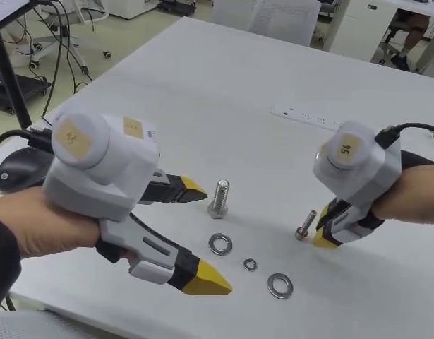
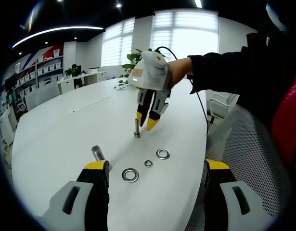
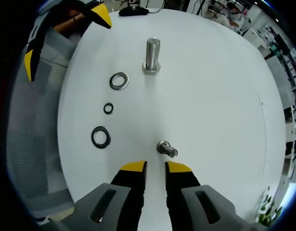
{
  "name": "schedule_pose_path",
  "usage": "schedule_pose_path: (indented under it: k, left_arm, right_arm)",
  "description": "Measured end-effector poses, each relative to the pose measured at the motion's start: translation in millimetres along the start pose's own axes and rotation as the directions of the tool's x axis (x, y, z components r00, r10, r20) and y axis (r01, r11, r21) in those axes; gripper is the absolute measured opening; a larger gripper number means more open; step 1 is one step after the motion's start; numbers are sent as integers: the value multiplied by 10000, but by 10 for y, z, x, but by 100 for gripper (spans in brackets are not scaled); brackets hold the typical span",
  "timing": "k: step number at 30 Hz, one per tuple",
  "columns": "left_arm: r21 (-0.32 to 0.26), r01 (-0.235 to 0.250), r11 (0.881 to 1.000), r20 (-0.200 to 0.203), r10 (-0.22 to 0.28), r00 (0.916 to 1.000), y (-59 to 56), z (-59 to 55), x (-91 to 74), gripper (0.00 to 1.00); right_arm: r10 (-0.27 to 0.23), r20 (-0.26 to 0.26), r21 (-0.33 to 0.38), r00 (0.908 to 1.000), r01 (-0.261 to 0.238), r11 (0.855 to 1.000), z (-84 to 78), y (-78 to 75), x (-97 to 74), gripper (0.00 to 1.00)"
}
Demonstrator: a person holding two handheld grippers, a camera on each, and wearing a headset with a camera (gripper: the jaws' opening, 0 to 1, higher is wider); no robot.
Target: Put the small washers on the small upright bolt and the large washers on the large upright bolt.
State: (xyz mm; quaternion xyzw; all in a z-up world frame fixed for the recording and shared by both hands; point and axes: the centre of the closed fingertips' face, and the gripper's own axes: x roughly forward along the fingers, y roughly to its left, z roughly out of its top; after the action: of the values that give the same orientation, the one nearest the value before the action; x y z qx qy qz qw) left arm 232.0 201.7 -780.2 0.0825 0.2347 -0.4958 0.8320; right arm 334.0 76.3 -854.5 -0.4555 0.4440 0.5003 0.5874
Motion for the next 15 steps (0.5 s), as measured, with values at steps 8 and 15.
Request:
schedule_pose_path:
  k: [8,15]
  left_arm:
    - [18,20,10000,22,-20,10000,-8,13,1,80]
    - [29,6,10000,2,-6,10000,-3,13,2,80]
  right_arm:
    - [28,62,53,10000,-28,10000,10,140,-28,17]
    - [280,181,-48,9994,-279,9996,54,310,-18,17]
